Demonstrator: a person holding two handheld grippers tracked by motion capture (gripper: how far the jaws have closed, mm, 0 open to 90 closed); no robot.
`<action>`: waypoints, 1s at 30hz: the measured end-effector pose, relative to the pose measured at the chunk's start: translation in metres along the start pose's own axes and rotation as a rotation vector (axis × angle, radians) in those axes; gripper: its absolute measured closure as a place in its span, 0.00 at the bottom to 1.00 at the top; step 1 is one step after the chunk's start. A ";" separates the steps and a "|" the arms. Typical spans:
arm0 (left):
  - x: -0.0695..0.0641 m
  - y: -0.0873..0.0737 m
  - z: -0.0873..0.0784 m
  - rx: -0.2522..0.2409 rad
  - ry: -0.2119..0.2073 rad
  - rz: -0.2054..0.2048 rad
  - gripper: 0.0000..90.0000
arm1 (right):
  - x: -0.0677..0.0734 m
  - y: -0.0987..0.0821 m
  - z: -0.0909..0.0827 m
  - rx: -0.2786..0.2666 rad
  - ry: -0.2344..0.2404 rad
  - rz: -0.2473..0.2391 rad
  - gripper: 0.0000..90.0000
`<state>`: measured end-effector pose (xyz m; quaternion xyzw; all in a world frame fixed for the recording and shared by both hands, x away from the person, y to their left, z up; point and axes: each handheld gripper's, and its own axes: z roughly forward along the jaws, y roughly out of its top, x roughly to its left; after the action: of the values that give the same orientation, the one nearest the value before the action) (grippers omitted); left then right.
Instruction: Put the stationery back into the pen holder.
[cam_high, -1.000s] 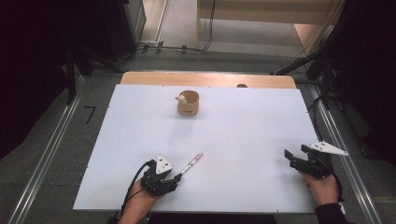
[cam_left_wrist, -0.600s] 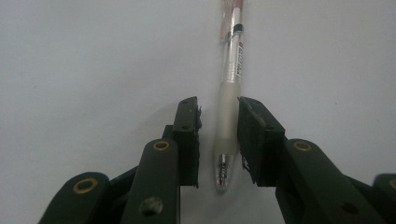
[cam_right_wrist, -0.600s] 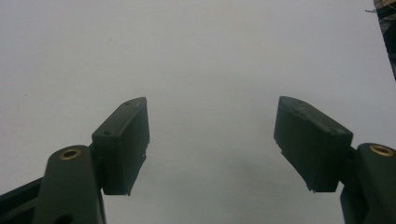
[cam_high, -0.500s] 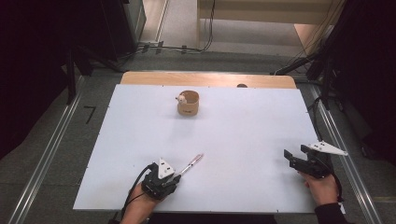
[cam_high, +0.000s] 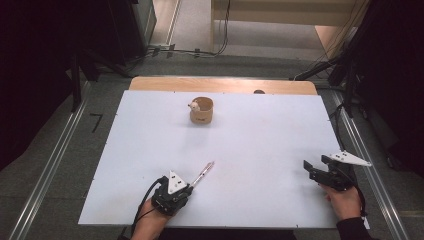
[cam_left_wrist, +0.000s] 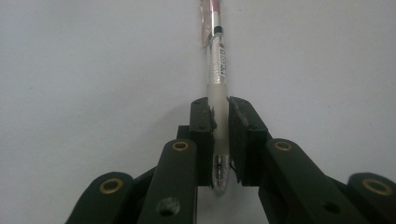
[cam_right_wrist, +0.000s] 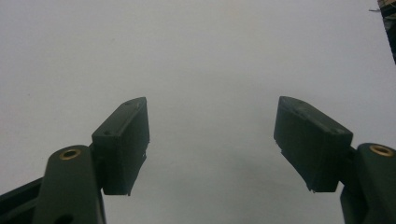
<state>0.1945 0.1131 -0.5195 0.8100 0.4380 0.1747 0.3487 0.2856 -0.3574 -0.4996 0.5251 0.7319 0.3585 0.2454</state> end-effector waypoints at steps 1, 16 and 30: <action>0.000 0.000 0.000 -0.006 -0.003 -0.007 0.90 | 0.000 0.000 0.000 0.001 0.001 -0.001 0.28; 0.002 0.007 -0.020 -0.164 0.023 -0.046 0.90 | -0.001 0.000 0.000 0.003 0.000 -0.003 0.28; 0.008 0.009 -0.027 -0.237 0.037 -0.093 0.91 | 0.000 0.000 0.000 0.004 0.001 -0.004 0.28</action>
<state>0.1883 0.1269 -0.4941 0.7386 0.4577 0.2237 0.4415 0.2858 -0.3577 -0.4997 0.5239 0.7339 0.3566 0.2446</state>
